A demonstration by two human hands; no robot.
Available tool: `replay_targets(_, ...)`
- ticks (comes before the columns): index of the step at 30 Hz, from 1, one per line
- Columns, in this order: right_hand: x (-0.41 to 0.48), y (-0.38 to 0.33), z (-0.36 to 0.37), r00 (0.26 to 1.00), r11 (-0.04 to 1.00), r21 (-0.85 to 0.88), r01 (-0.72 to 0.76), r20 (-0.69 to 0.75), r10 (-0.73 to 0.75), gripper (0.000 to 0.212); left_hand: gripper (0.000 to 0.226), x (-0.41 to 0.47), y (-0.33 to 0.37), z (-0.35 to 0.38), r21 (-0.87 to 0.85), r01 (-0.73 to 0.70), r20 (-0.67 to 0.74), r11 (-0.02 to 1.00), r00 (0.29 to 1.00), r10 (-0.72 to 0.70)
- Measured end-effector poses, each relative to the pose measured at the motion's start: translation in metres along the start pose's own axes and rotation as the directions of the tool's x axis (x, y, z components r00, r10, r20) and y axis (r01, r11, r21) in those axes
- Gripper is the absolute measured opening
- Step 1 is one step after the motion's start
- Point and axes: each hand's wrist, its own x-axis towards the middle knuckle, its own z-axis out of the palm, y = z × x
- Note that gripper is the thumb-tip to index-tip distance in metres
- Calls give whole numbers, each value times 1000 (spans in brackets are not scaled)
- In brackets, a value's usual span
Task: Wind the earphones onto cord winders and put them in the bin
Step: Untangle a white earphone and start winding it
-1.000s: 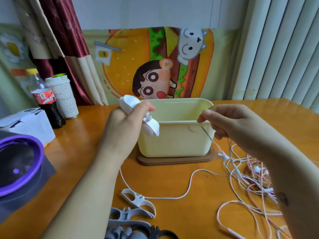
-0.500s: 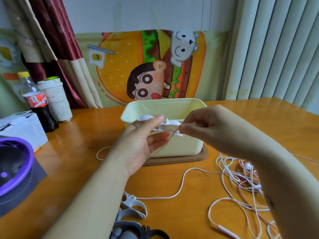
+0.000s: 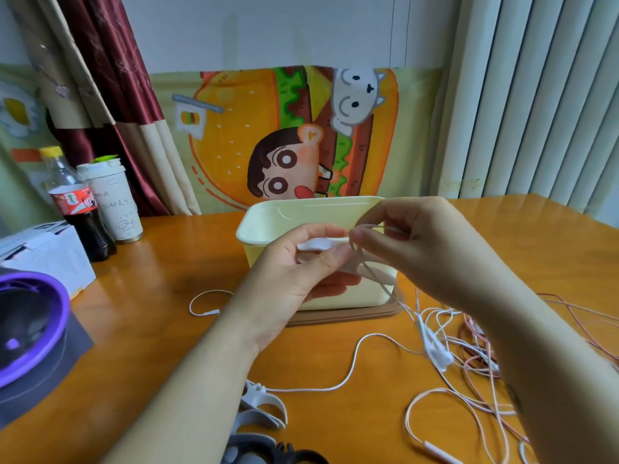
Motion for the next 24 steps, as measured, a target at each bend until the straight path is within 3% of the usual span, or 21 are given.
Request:
replay_targets(7,1,-2,2,996,999,29,33,-78,-31,12,20,0,-4,-1,138,10,67,990,998,-19)
replay_targets(20,2,2,1,945,989,125,77,-326,-32,12,13,0,-15,3,343,4,221,939,971,-85)
replay_targets(24,2,1,2,947,984,159,82,-320,-27,13,13,0,-17,5,312,26,248,950,963,-107)
